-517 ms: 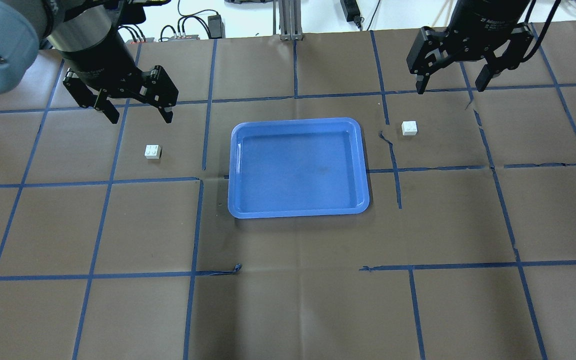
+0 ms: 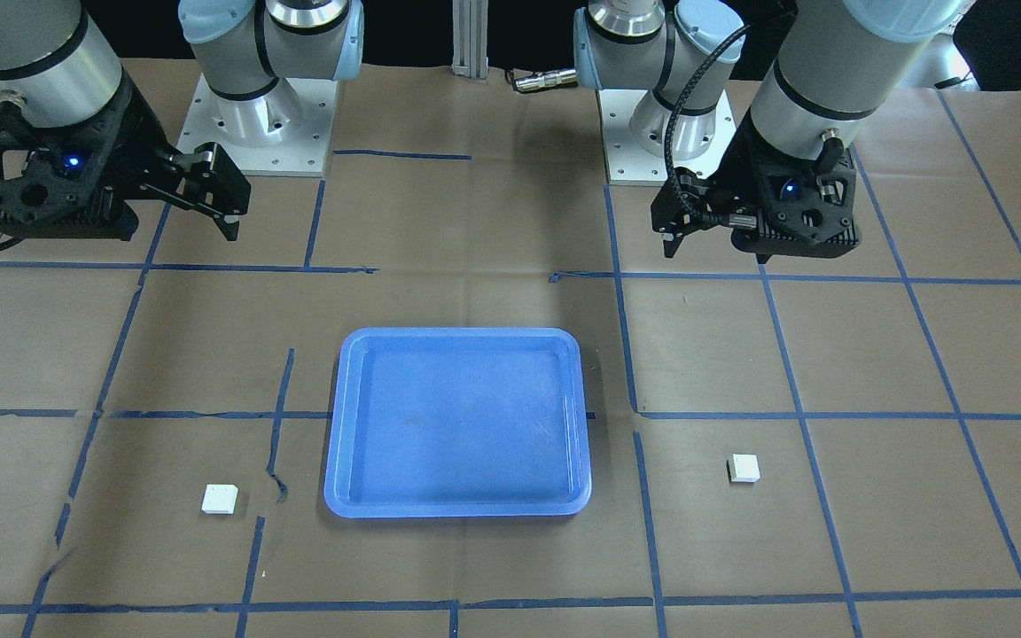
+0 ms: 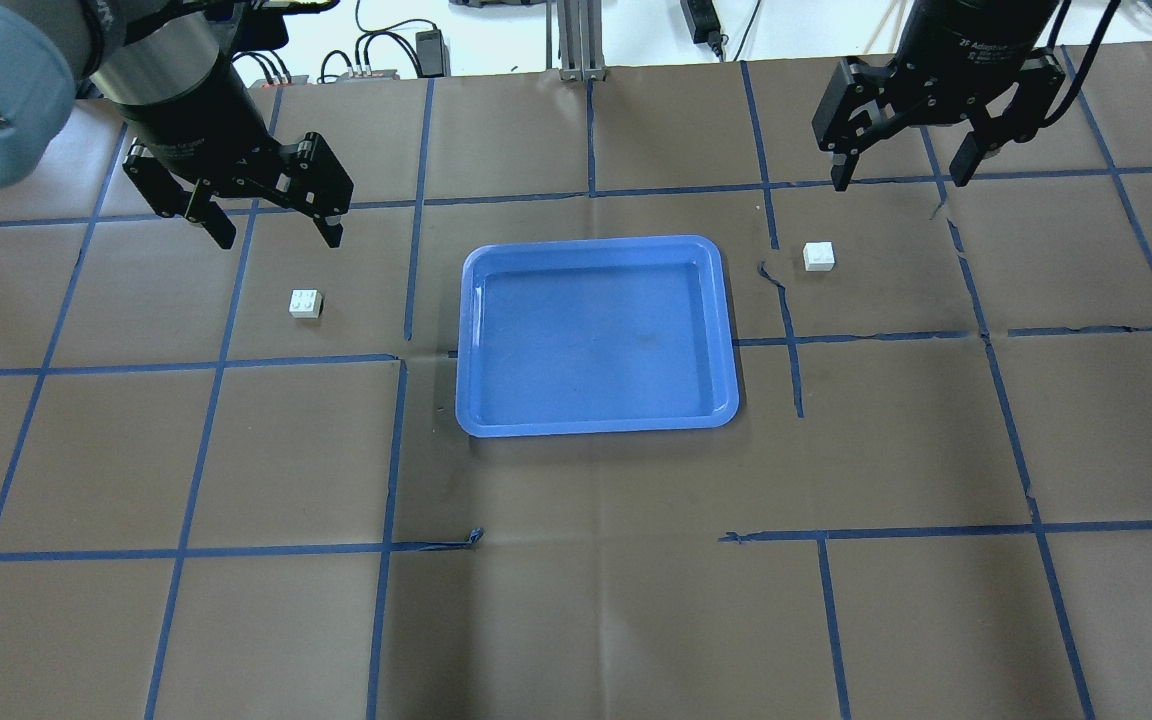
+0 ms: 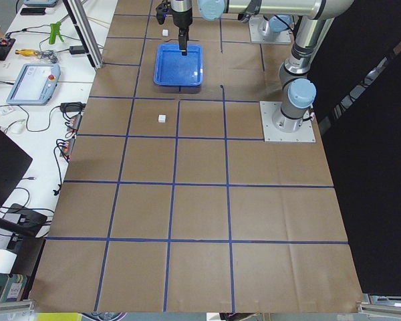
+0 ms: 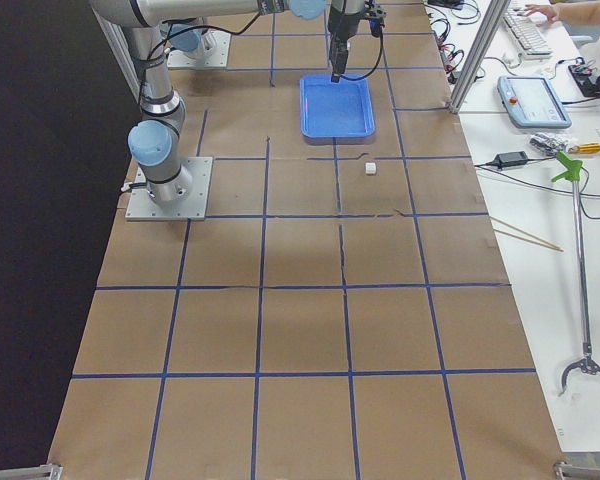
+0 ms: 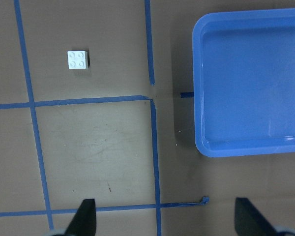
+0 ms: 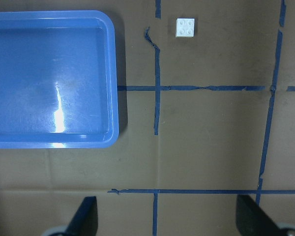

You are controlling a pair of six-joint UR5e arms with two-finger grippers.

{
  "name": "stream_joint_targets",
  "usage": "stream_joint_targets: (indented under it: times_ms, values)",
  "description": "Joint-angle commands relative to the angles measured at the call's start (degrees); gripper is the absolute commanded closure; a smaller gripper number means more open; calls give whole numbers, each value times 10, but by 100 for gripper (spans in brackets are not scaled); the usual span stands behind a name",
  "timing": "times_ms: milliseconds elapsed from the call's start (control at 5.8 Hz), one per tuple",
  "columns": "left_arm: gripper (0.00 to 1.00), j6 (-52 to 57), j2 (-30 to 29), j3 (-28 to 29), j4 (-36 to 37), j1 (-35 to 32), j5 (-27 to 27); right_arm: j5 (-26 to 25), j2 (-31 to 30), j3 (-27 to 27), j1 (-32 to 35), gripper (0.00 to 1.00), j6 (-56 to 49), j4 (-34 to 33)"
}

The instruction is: Assemble white blocks and place on blue tray

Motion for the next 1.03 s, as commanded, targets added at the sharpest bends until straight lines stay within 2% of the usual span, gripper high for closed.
stream_joint_targets:
  times_ms: [0,172,345,690,862]
  values:
    - [1,7,-20,-4,1,7,2,0,-1,0,0,0,-1,3]
    - [1,3,-53,-6,19,33,5,0,-2,-2,0,0,1,3]
    - [1,3,-86,-16,100,75,-1,-1,-1,-4,1,0,-15,4]
    - [1,56,-175,-36,210,87,6,-12,0,-4,-1,0,-225,2]
    - [2,71,-203,-39,223,104,7,-11,7,-3,-3,0,-370,-5]
